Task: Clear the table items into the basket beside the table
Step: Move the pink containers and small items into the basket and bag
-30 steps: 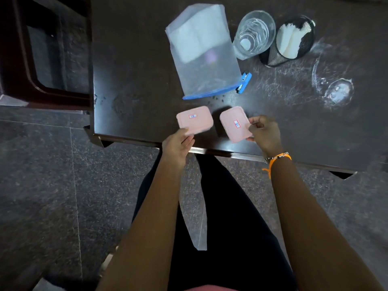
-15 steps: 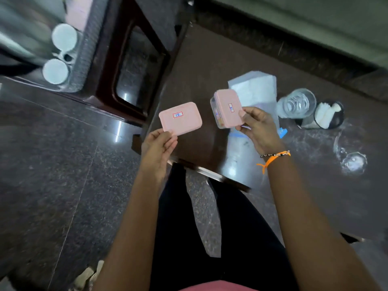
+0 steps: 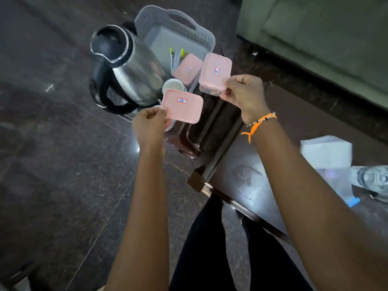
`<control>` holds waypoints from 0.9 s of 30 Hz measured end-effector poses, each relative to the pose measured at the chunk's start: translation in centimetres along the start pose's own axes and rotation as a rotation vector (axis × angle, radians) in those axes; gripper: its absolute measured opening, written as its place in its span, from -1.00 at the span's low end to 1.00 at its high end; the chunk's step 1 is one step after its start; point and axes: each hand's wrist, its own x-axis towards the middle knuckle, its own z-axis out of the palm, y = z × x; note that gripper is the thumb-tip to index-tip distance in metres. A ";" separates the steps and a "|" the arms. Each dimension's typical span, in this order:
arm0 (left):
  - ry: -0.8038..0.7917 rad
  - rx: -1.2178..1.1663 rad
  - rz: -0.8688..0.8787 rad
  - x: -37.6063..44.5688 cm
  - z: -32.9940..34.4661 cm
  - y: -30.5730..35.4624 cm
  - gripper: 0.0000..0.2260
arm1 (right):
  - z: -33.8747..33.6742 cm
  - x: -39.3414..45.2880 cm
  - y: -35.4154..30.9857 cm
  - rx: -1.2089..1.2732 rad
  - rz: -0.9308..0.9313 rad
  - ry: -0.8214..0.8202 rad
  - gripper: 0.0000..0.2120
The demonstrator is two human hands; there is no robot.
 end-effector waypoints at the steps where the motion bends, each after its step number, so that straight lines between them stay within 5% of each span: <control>1: 0.004 0.022 0.001 1.2 -0.2 0.2 -0.86 | 1.6 1.2 -0.2 -0.025 0.009 0.011 -0.75; 12: -0.024 0.110 -0.041 7.8 -0.9 0.3 -0.89 | 9.3 8.4 0.8 -0.356 0.145 0.076 -0.90; 15: -0.060 0.101 -0.066 8.5 0.0 0.6 -0.89 | 7.8 6.1 -0.1 -0.517 0.152 -0.152 -0.74; 18: -0.102 0.047 -0.086 8.5 1.5 1.4 -0.96 | 6.1 4.1 -0.2 -0.583 0.155 -0.406 -0.81; 23: -0.200 -0.102 -0.043 9.2 3.7 3.0 -0.82 | 6.2 5.3 -0.8 -0.208 0.111 -0.226 -0.92; 27: -0.288 0.346 0.326 9.3 5.2 2.9 -0.66 | 8.0 8.7 -2.6 -0.170 -0.036 0.010 -0.77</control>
